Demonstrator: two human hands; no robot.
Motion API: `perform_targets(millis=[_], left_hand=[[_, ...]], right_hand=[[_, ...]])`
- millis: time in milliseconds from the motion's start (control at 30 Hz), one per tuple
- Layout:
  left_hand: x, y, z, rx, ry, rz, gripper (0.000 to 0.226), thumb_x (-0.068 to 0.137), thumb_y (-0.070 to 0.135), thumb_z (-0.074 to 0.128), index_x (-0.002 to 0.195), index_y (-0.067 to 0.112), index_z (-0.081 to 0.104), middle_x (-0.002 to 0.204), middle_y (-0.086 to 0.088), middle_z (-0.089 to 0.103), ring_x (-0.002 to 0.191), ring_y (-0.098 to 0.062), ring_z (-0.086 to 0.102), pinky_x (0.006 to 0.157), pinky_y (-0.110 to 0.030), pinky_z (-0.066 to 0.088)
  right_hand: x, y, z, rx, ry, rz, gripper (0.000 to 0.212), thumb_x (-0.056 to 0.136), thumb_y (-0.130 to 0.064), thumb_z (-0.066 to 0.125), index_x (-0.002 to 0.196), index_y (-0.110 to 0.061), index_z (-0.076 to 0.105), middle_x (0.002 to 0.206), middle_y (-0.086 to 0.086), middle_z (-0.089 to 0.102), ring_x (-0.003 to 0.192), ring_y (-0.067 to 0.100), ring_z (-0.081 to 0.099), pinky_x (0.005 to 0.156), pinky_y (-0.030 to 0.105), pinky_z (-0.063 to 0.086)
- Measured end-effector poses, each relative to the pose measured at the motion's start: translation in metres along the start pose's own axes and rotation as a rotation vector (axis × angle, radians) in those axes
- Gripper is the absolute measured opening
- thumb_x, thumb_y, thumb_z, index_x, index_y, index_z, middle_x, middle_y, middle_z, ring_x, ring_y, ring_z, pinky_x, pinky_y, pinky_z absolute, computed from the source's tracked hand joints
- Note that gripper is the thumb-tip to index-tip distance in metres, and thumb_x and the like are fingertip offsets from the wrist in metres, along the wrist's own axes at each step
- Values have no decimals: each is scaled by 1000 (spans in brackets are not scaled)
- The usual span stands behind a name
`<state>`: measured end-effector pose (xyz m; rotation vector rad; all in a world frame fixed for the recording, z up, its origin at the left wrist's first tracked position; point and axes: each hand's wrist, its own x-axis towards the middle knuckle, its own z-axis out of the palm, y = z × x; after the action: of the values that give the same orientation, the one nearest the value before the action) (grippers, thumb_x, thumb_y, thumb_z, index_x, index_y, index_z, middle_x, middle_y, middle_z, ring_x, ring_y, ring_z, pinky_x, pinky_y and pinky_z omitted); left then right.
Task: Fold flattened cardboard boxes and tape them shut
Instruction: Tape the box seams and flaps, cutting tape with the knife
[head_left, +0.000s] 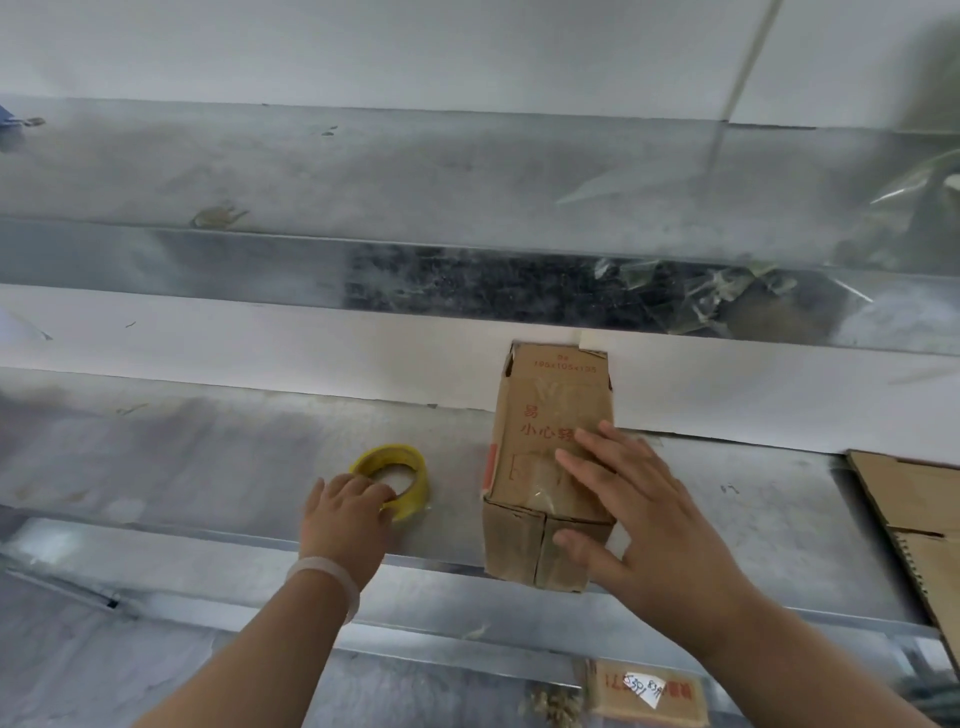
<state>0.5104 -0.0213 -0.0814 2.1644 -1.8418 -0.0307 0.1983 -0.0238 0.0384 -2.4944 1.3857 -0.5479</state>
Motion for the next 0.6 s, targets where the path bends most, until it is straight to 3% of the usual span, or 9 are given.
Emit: perform_targets(millis=[100, 233, 300, 367, 500, 600], left_hand=[[1, 16, -29, -167, 112, 35, 33, 85, 37, 45, 87, 17, 72, 82, -1, 67, 75, -31, 63, 81, -48, 51], [-1, 48, -88, -357, 303, 119, 33, 90, 35, 46, 101, 15, 70, 95, 0, 67, 85, -26, 61, 87, -53, 47], [-3, 65, -115, -371, 375, 206, 30, 91, 33, 48, 102, 16, 69, 99, 2, 67, 92, -23, 60, 94, -54, 44], [-5, 79, -133, -336, 412, 266, 28, 92, 34, 48, 101, 17, 69, 102, 3, 67, 94, -21, 60, 102, -52, 39], [-11, 95, -147, -268, 413, 291, 28, 91, 36, 48, 101, 20, 69, 104, 3, 67, 95, -20, 60, 107, -43, 33], [-14, 100, -152, -230, 381, 288, 28, 90, 37, 48, 99, 20, 69, 102, 3, 67, 94, -22, 62, 107, -42, 33]], right_hand=[[8, -17, -7, 36, 26, 16, 63, 91, -64, 30, 150, -40, 28, 149, -36, 13, 144, -12, -1, 115, 20, 7], [32, -53, -18, 232, 24, 11, 54, 99, -52, 37, 150, -39, 26, 136, -44, 9, 130, -29, -3, 108, 1, 0], [46, -70, -22, 421, -44, 98, 55, 99, -47, 47, 150, -43, 27, 135, -40, 20, 130, -22, 14, 114, 13, 14], [55, -83, -23, 553, -46, 184, 57, 92, -51, 57, 145, -44, 37, 132, -33, 36, 126, -9, 36, 107, 21, 33], [59, -87, -23, 546, 143, 238, 43, 83, -46, 72, 124, -39, 63, 105, -26, 63, 97, -15, 56, 76, 0, 40], [54, -84, -27, 529, 196, 226, 27, 82, -42, 75, 108, -36, 72, 93, -22, 69, 89, -14, 59, 72, -1, 41]])
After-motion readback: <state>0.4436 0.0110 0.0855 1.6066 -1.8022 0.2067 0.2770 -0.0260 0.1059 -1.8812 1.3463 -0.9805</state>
